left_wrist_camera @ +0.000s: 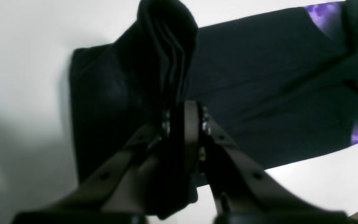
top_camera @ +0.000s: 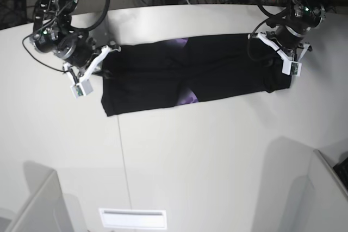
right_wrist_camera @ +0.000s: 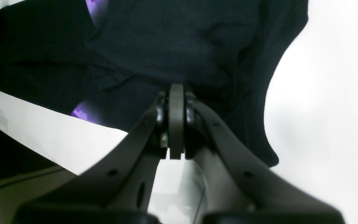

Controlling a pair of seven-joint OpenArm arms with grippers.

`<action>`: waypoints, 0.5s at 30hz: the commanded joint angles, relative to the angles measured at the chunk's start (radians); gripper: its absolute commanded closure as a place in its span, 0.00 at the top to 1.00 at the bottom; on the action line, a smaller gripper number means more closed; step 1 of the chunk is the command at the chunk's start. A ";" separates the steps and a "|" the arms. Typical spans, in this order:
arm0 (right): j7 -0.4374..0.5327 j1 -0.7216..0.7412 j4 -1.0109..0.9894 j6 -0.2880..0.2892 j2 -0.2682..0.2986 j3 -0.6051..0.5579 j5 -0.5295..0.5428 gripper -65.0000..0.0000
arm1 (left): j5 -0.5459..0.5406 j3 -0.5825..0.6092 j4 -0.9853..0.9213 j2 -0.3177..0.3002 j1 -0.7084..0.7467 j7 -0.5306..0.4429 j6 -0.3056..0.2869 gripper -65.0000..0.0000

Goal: Fold the T-shirt properly
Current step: 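Move the left gripper inward and grasp the strip partway along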

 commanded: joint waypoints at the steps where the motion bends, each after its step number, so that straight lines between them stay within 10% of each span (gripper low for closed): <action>1: 0.017 0.008 0.015 0.001 0.007 0.004 0.019 0.00 | -0.021 0.019 0.019 0.004 -0.003 -0.017 -0.001 0.00; 15: 0.017 -0.003 0.014 0.001 0.009 0.004 0.019 0.00 | -0.027 0.263 0.013 0.018 -0.033 -0.023 0.188 0.00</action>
